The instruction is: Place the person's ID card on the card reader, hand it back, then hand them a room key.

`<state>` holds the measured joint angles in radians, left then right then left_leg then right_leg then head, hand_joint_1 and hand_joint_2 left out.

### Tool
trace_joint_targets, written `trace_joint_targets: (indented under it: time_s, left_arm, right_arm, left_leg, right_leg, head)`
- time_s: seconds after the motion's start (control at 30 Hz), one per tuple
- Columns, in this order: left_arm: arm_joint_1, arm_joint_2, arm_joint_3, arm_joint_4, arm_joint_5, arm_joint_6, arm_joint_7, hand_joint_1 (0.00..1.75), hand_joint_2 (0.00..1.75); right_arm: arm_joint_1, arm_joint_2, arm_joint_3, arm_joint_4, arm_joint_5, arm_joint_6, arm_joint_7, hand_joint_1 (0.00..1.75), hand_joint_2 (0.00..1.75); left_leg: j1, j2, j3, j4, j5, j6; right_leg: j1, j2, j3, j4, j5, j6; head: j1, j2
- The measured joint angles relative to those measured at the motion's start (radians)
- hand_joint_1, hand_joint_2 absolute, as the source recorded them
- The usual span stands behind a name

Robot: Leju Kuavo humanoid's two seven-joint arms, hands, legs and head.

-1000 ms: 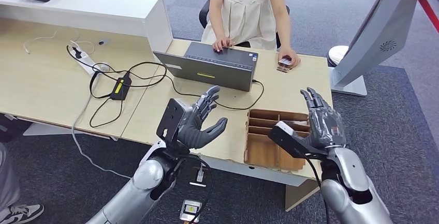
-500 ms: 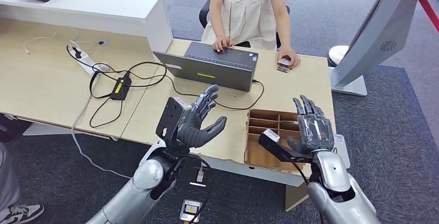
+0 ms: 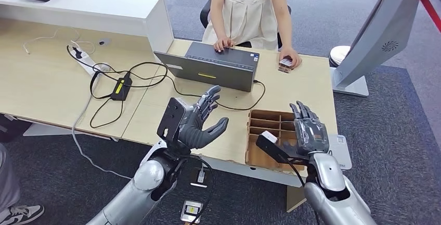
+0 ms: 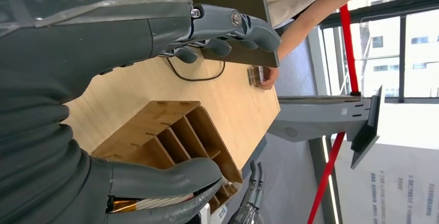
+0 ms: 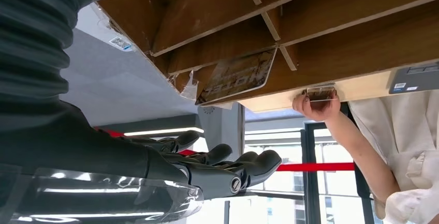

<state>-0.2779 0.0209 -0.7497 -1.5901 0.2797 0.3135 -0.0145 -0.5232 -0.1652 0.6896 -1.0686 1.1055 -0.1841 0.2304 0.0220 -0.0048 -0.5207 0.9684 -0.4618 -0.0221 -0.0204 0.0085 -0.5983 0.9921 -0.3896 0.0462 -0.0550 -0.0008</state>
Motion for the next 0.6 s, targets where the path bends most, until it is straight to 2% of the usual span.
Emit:
trace_joint_targets:
  time_s: [0.6]
  left_arm:
    - [0.001, 0.000, -0.003, 0.000, 0.008, -0.001, 0.000, 0.00, 1.75]
  right_arm:
    - [-0.028, 0.010, 0.006, 0.045, -0.062, -0.048, -0.013, 0.00, 1.75]
  left_leg:
    - [0.000, 0.000, 0.000, 0.000, 0.000, 0.000]
  right_leg:
    - [0.000, 0.000, 0.000, 0.000, 0.000, 0.000]
  head:
    - [0.000, 0.000]
